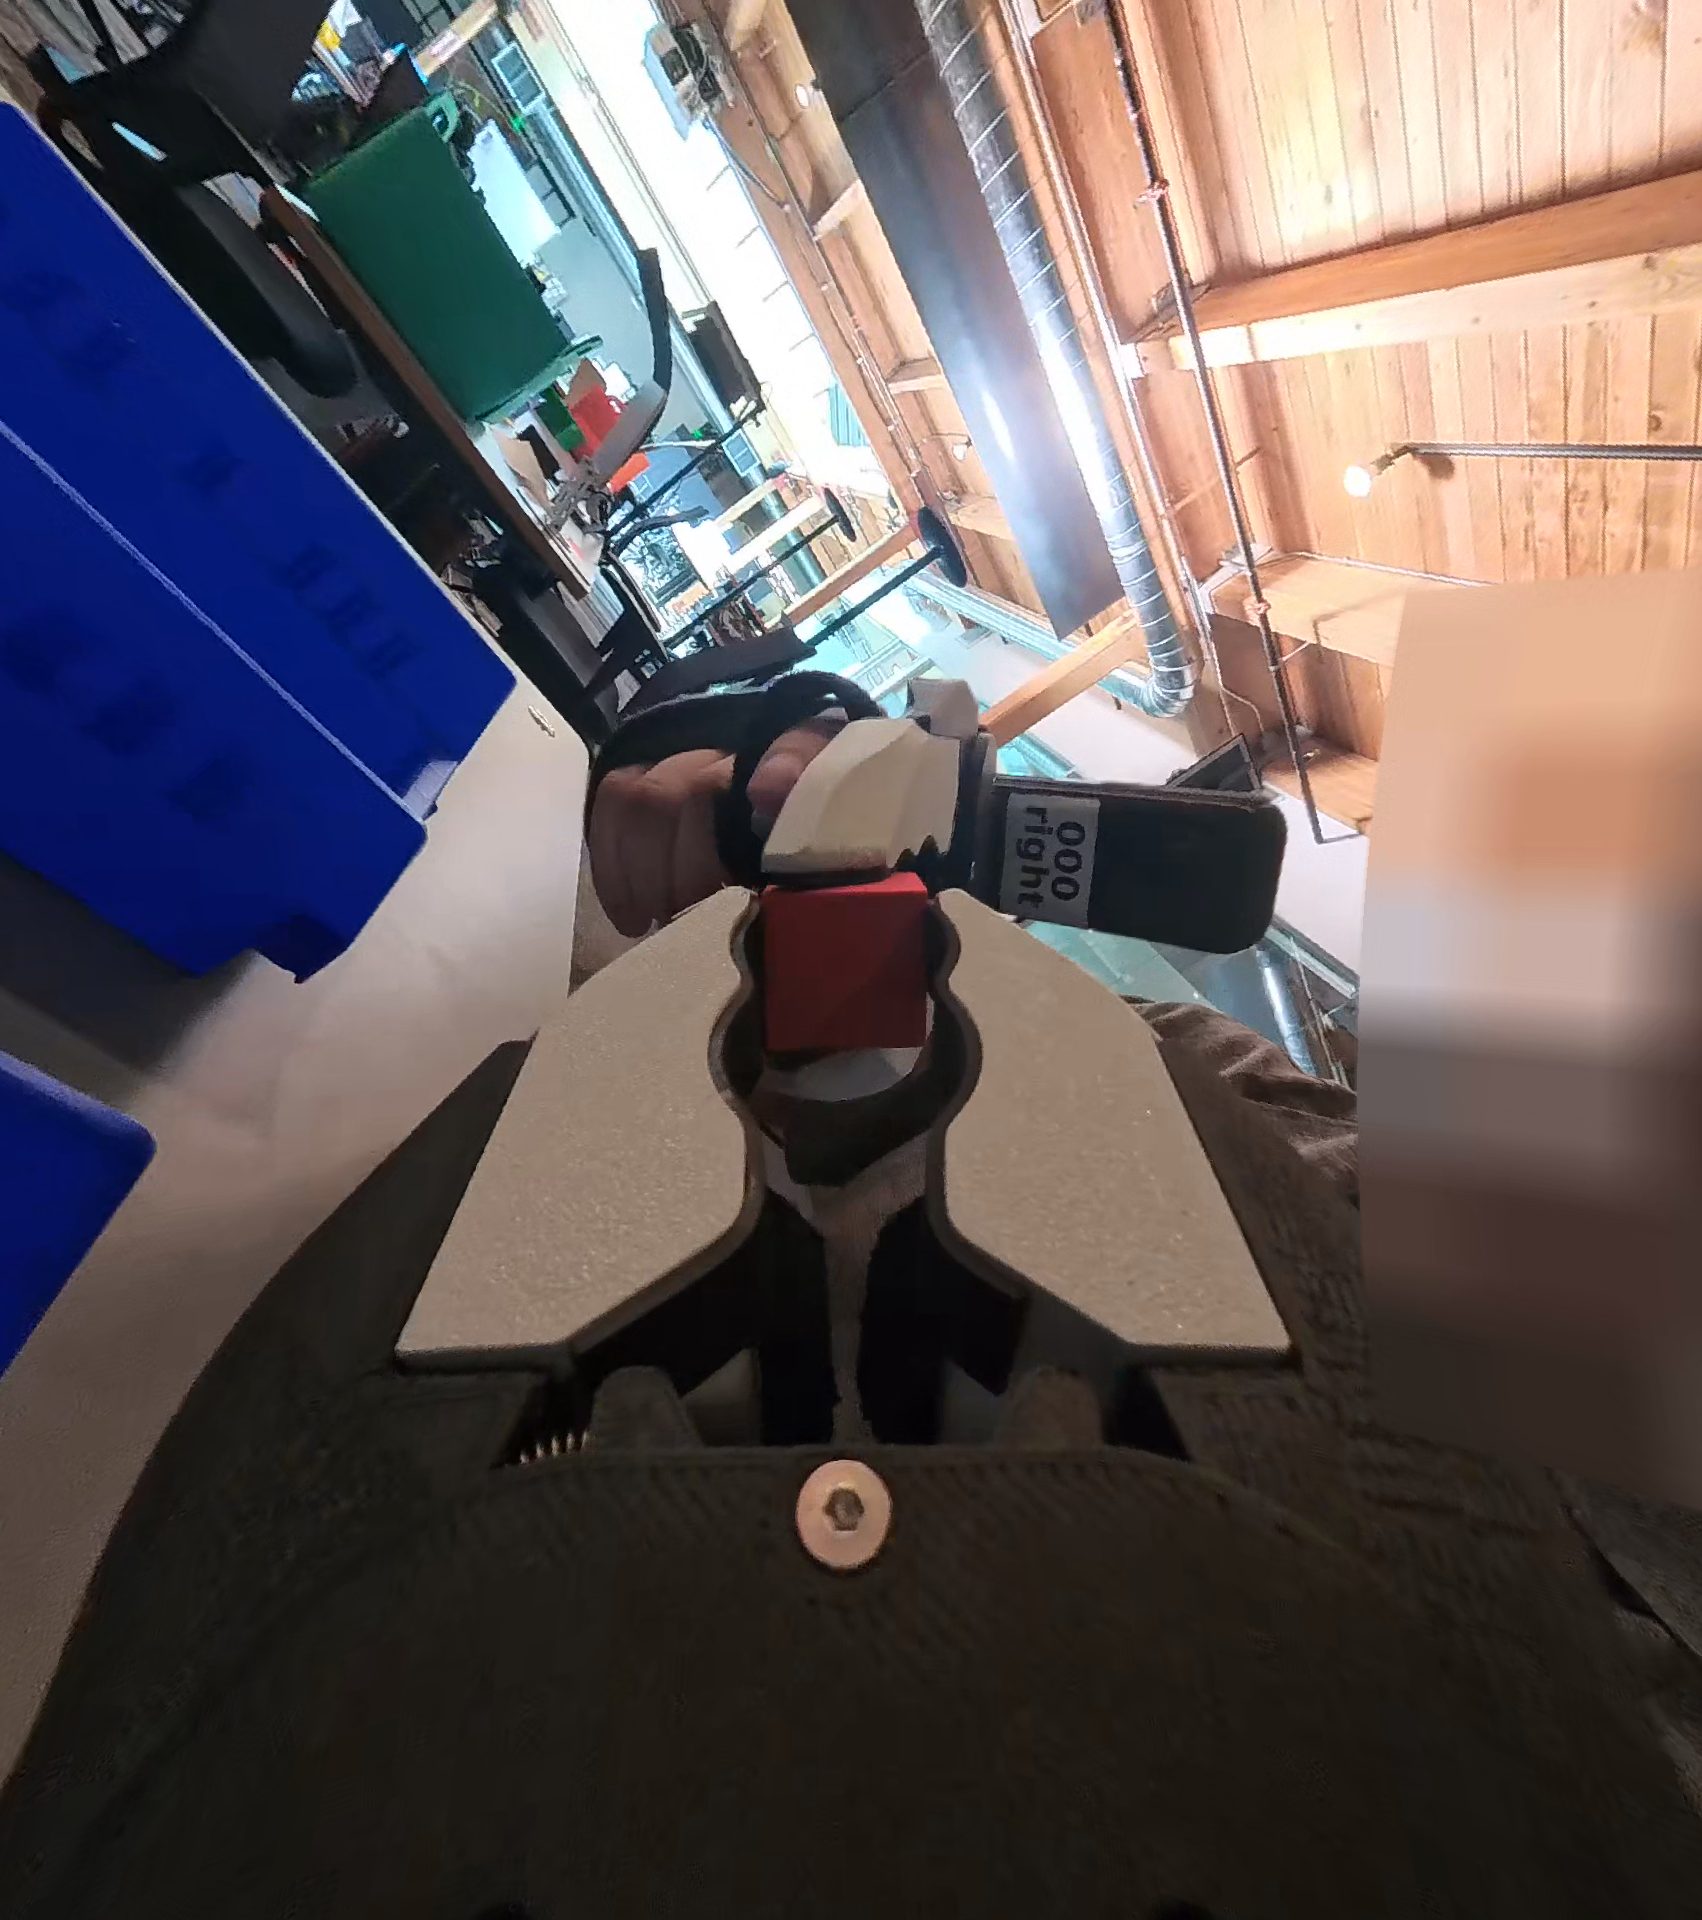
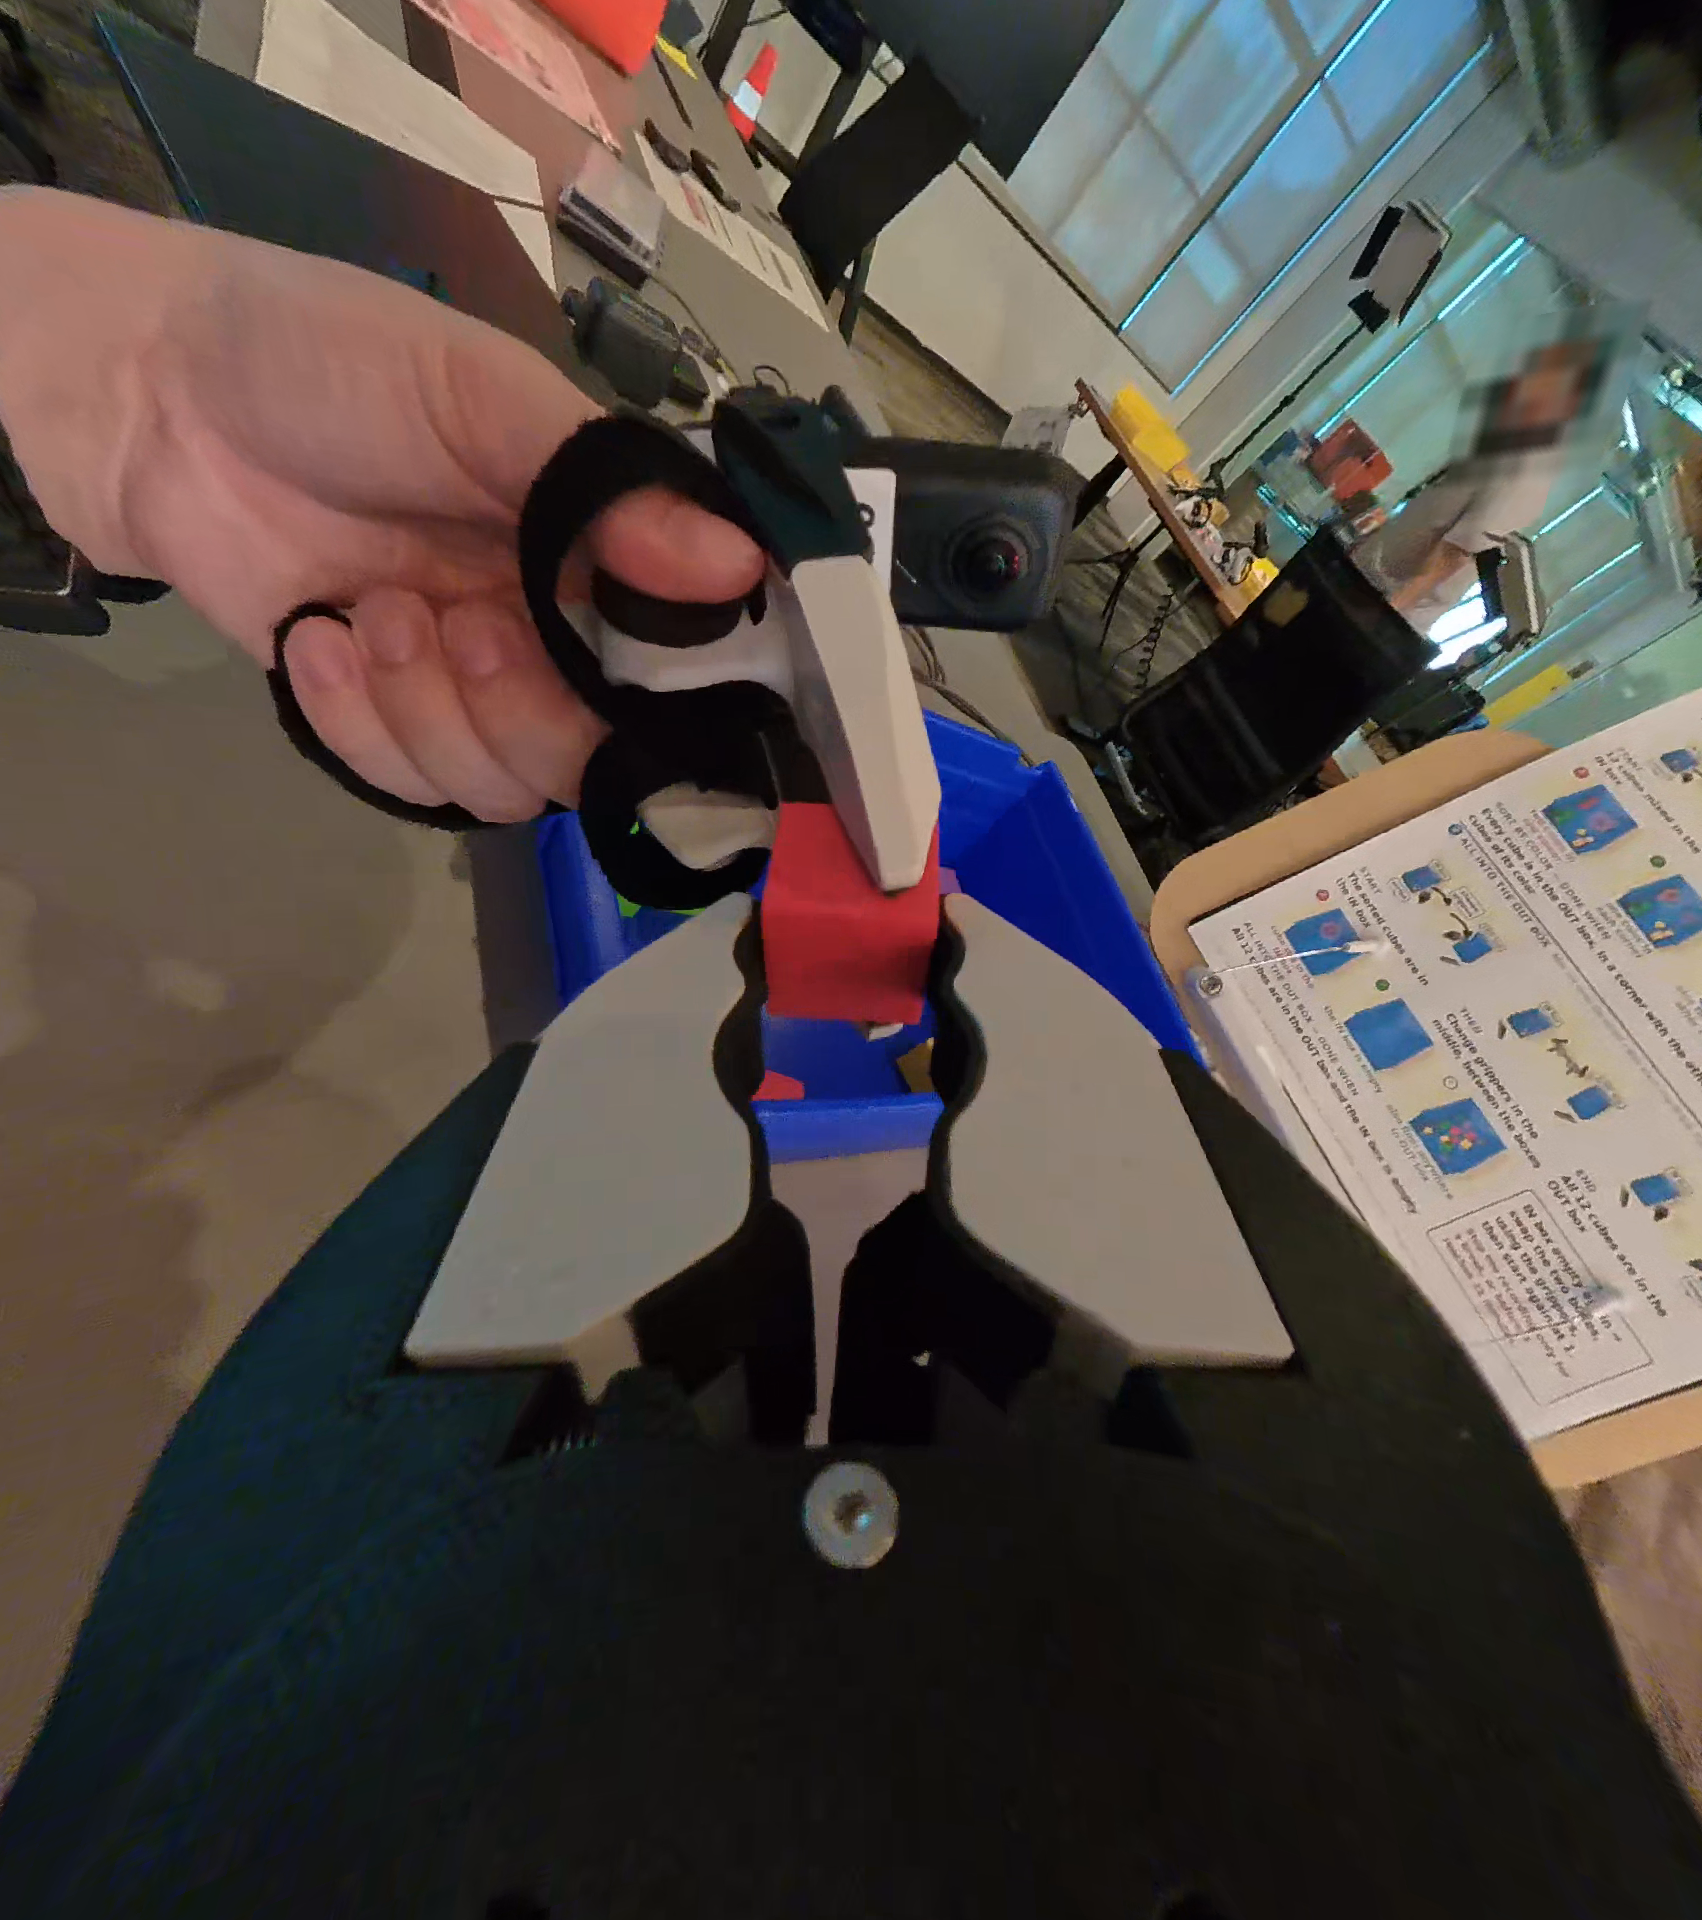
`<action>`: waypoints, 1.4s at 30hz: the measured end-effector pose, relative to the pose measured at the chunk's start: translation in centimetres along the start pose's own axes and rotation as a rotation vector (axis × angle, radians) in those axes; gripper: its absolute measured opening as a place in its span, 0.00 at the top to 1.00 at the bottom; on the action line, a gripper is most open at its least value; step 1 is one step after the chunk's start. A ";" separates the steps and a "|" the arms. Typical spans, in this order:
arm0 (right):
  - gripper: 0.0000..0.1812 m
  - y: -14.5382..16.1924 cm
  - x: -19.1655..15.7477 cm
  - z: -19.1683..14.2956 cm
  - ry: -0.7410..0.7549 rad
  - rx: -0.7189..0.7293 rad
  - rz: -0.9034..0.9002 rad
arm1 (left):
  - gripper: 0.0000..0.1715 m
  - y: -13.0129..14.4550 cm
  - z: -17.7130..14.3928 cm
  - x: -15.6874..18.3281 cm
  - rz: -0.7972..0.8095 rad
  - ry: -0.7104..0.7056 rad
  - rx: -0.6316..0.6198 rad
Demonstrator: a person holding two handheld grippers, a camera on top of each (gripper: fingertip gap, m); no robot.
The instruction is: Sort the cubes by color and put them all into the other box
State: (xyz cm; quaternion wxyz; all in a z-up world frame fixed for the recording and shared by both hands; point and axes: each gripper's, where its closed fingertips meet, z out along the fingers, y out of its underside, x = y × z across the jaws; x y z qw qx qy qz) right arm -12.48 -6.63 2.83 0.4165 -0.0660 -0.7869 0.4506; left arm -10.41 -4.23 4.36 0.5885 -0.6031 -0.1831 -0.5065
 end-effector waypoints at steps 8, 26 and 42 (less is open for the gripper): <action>0.84 7.4 11.3 -4.7 0.208 -0.270 0.222 | 0.73 -3.1 -2.6 -0.1 0.183 -0.229 0.129; 0.84 34.4 10.3 -6.7 -0.122 -1.372 0.926 | 0.80 -3.0 -13.3 -8.5 0.376 -1.292 -0.110; 0.76 23.8 12.4 -8.7 0.093 -0.950 0.747 | 0.77 -1.0 -20.0 -13.8 0.144 -1.562 -0.589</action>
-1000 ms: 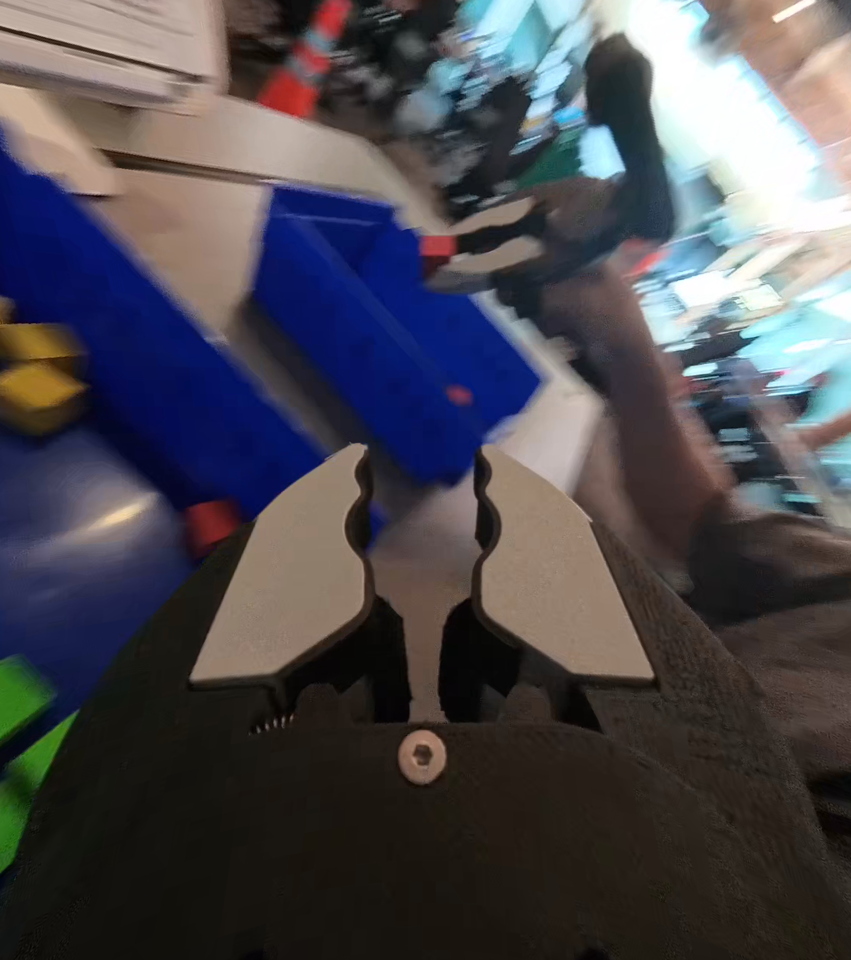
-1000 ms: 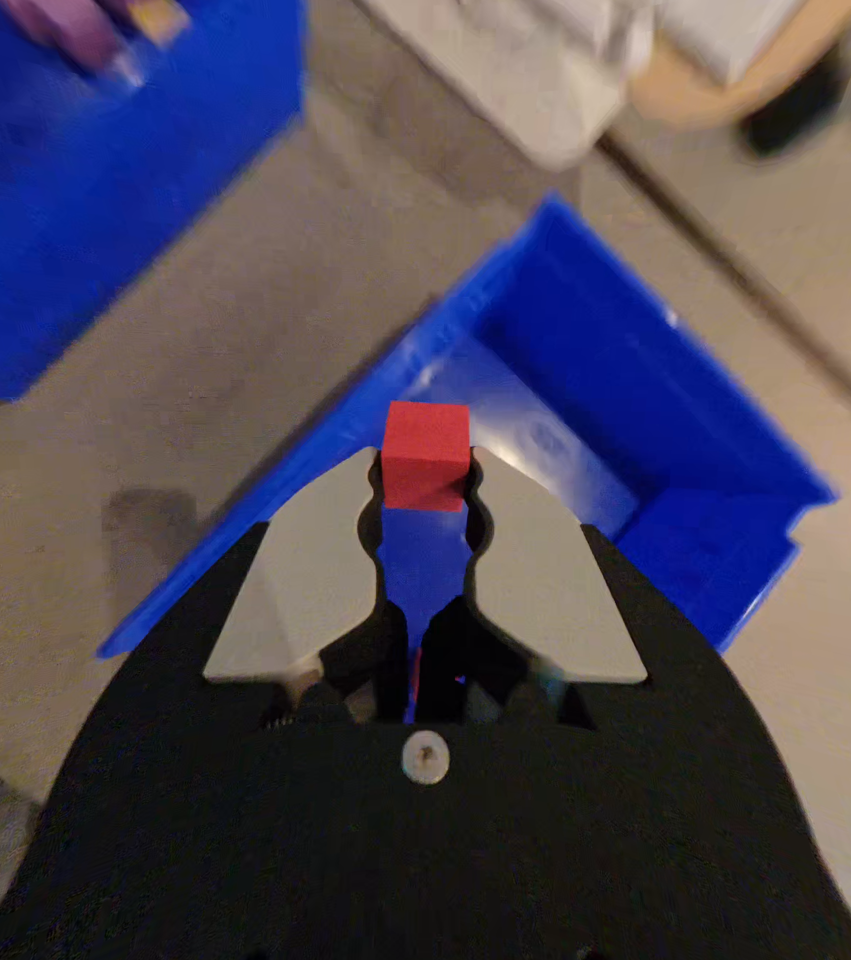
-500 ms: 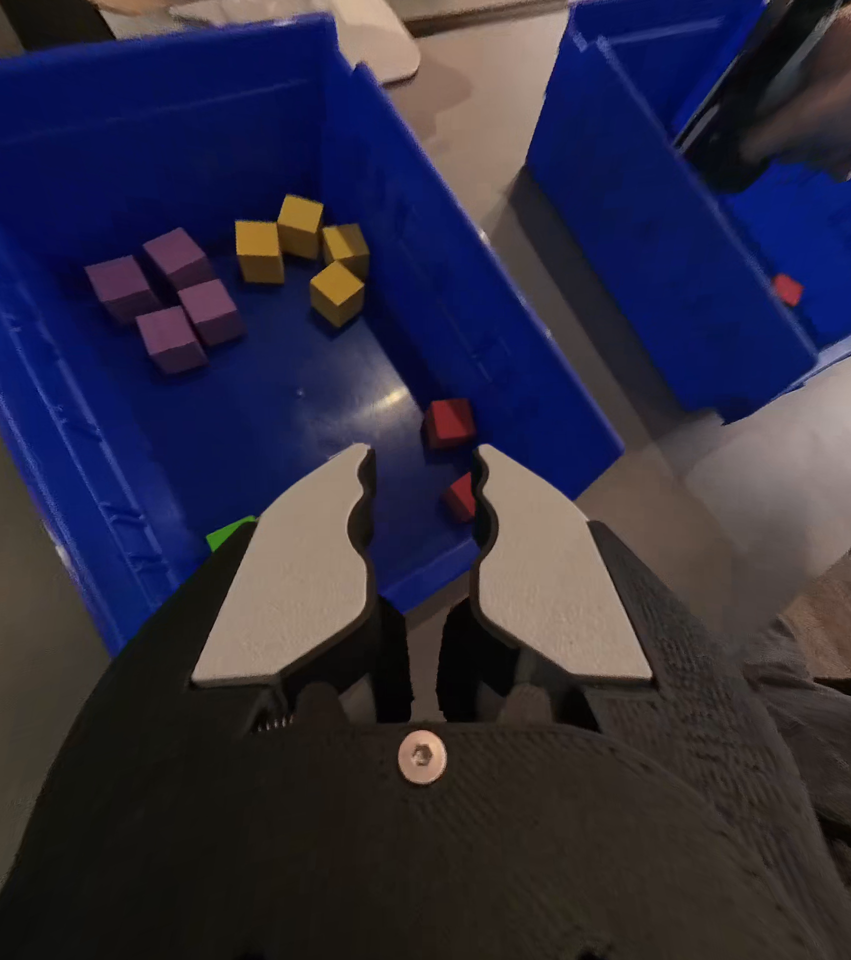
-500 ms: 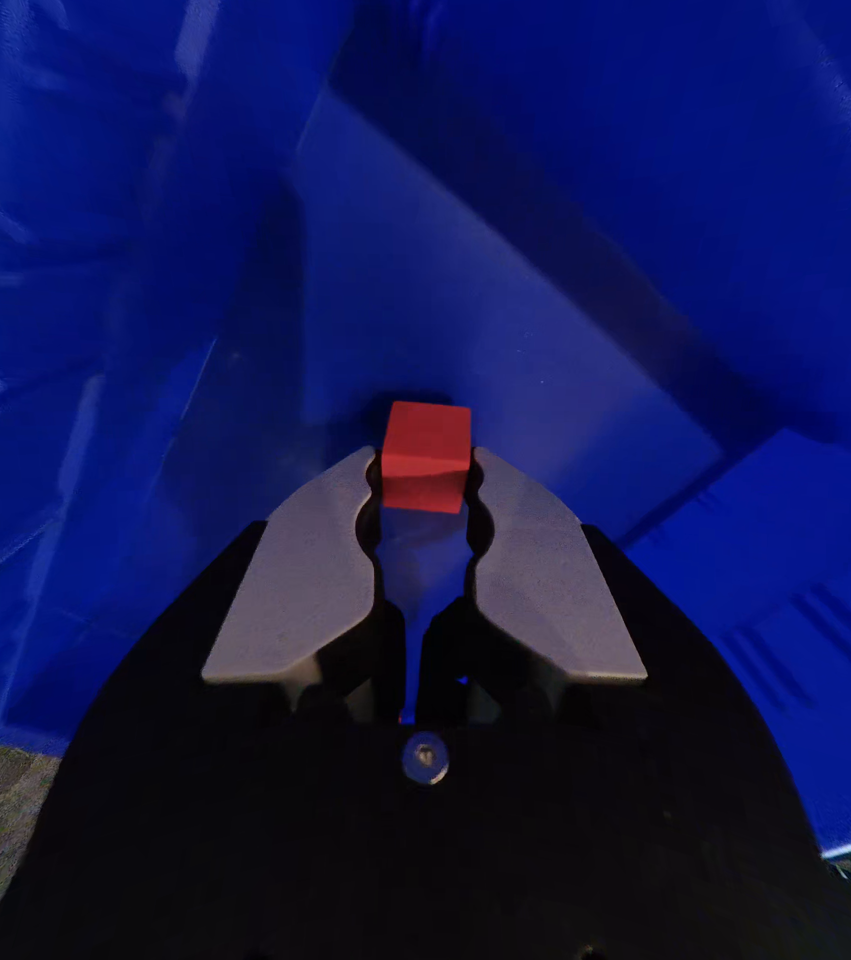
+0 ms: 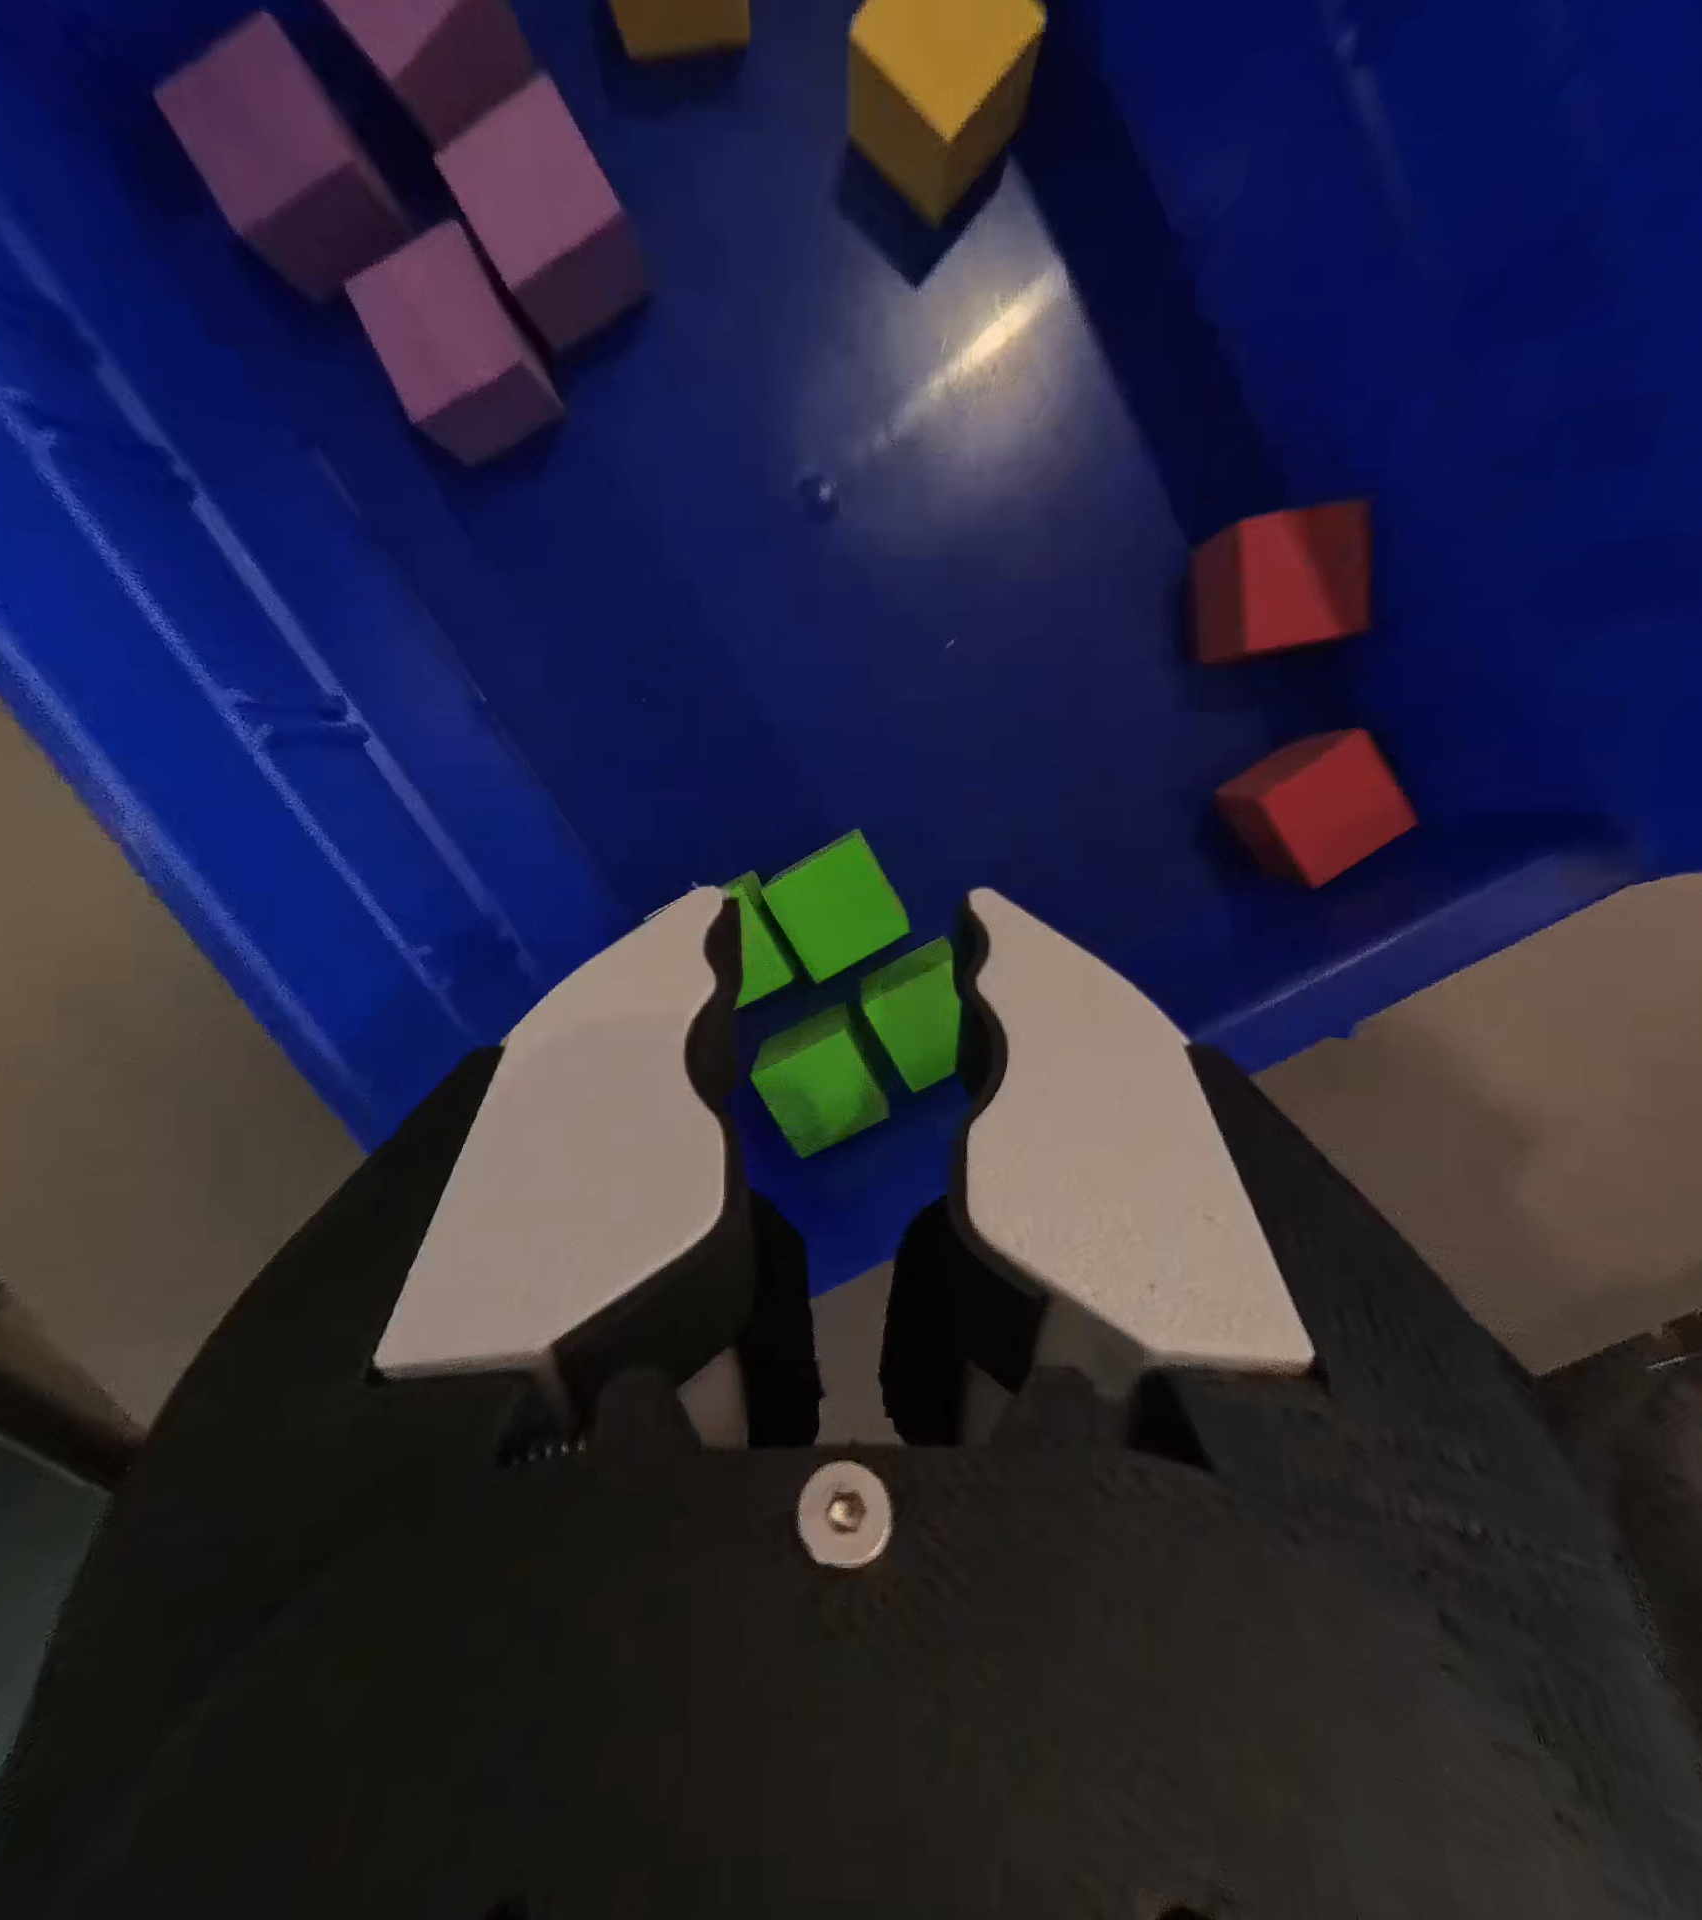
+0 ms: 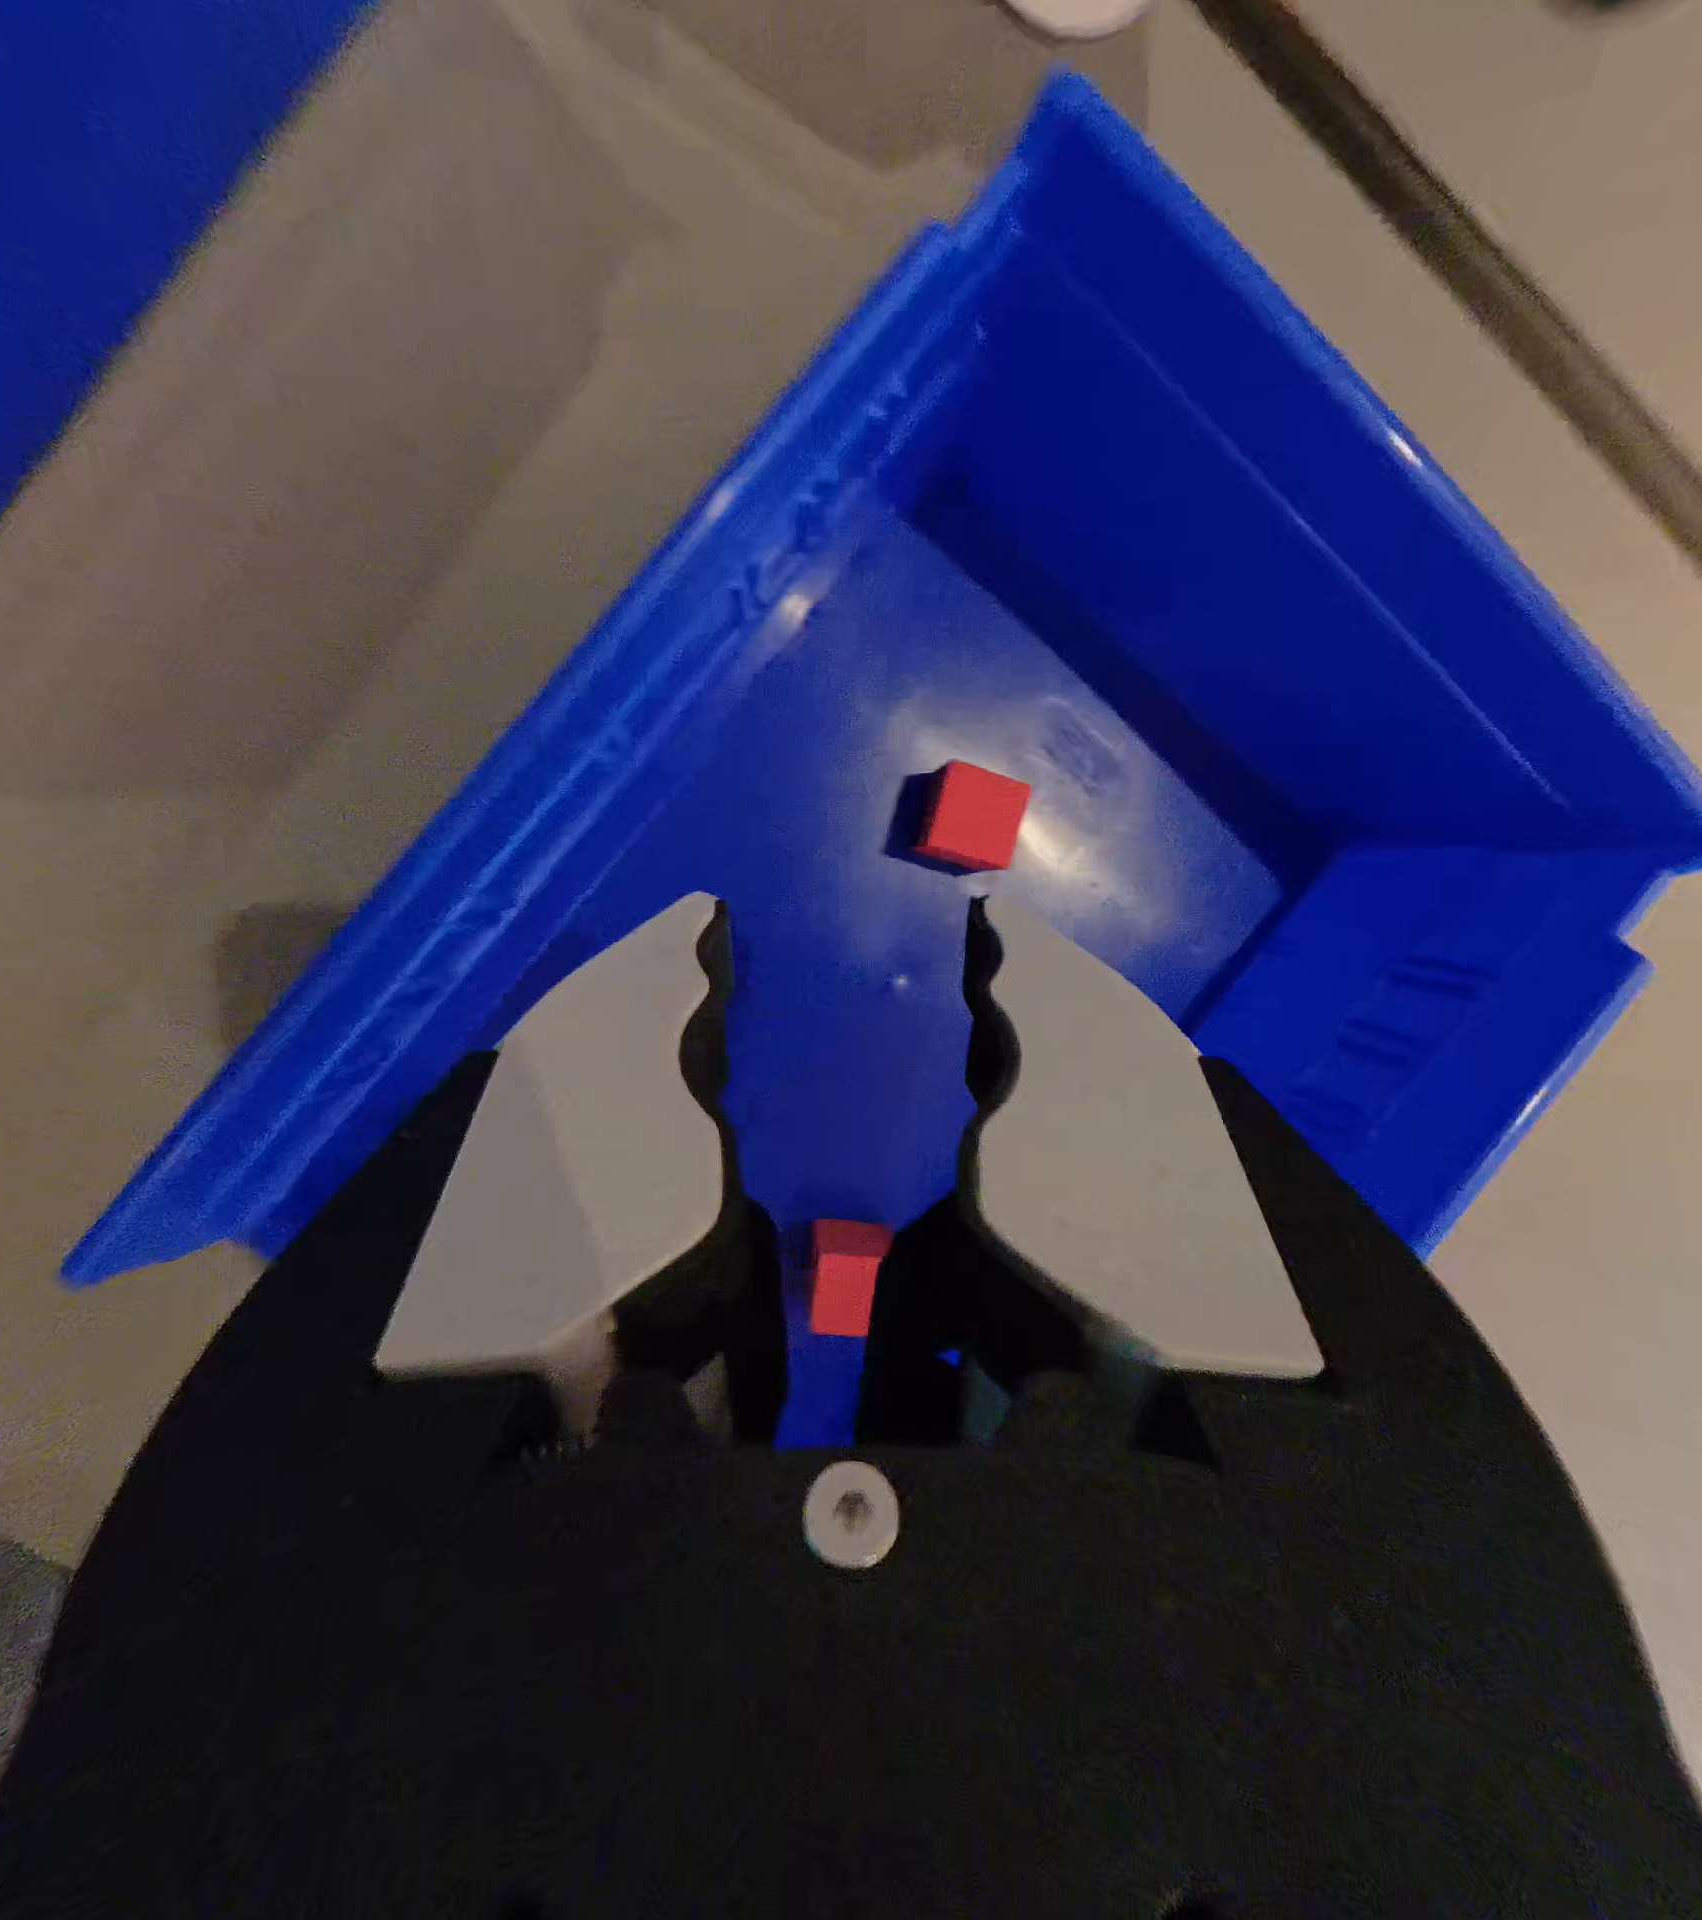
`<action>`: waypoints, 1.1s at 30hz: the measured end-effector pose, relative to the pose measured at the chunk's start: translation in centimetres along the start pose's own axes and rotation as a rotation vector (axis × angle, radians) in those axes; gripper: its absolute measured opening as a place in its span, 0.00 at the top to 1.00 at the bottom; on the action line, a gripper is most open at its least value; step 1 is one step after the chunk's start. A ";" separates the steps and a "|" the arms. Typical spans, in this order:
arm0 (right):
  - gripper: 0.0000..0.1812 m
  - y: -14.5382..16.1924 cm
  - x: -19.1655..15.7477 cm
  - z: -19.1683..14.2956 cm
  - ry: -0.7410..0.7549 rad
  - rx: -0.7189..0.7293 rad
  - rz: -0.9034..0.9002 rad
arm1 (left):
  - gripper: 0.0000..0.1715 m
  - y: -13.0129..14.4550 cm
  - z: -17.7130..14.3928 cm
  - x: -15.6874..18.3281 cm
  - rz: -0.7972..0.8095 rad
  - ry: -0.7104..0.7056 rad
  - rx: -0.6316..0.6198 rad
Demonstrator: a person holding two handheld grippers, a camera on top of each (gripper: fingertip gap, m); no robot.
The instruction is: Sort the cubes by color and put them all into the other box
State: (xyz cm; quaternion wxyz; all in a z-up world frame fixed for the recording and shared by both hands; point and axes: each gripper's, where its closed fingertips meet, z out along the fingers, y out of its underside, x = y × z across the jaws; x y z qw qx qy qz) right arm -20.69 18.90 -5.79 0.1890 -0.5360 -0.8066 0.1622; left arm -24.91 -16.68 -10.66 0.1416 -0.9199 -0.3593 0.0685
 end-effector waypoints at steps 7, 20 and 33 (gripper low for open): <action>0.77 2.6 -5.2 -2.2 0.007 0.127 -0.112 | 0.77 -2.6 1.5 3.6 0.211 0.123 0.039; 0.80 3.5 -7.5 -3.9 -0.001 0.214 -0.150 | 0.76 -4.4 5.7 8.7 0.745 0.208 -0.085; 0.82 2.8 -9.2 -5.7 -0.014 0.326 -0.175 | 0.82 -5.4 3.6 8.9 0.542 0.385 0.051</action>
